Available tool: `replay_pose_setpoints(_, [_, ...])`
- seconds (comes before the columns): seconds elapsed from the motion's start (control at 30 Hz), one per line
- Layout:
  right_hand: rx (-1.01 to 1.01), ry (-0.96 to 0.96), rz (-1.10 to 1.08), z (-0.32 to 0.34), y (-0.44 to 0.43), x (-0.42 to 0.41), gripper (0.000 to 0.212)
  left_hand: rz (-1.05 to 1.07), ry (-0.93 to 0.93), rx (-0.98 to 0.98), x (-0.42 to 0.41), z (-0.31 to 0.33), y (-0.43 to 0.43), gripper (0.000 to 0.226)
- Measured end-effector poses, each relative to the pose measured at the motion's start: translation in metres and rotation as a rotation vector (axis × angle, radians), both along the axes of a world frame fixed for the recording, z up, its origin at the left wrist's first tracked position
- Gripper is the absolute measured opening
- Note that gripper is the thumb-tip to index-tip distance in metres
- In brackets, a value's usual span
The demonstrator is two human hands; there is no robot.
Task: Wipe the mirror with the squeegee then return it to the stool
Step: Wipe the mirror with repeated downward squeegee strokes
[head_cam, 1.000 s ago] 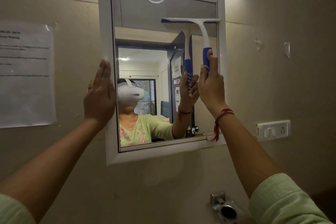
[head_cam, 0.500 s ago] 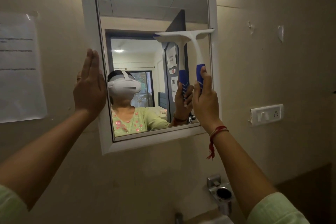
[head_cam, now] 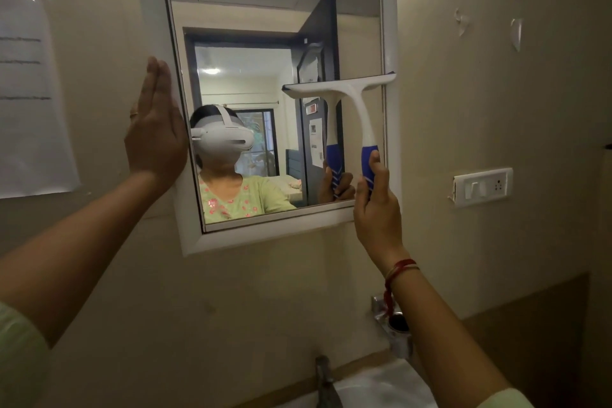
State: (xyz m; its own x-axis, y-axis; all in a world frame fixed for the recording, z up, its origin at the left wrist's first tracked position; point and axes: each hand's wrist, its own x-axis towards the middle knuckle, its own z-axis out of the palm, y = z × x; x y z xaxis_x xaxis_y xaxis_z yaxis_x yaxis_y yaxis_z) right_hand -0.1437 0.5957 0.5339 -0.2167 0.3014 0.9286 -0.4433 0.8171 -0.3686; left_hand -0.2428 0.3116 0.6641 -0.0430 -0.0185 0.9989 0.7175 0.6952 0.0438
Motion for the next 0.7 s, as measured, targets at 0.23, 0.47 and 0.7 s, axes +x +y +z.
replay_pose_setpoints(0.23, [-0.054,-0.054,-0.010,-0.045,-0.006,0.012,0.049,0.048,-0.022,-0.004,0.001,0.000,0.000,0.050])
replay_pose_setpoints(0.47, [-0.048,-0.158,-0.070,-0.087,0.002,0.033,0.044,0.052,-0.036,-0.007,0.003,-0.001,-0.001,0.049])
replay_pose_setpoints(0.7, [-0.082,-0.226,-0.097,-0.126,0.003,0.046,0.041,0.044,-0.029,-0.008,0.002,-0.001,-0.001,0.049])
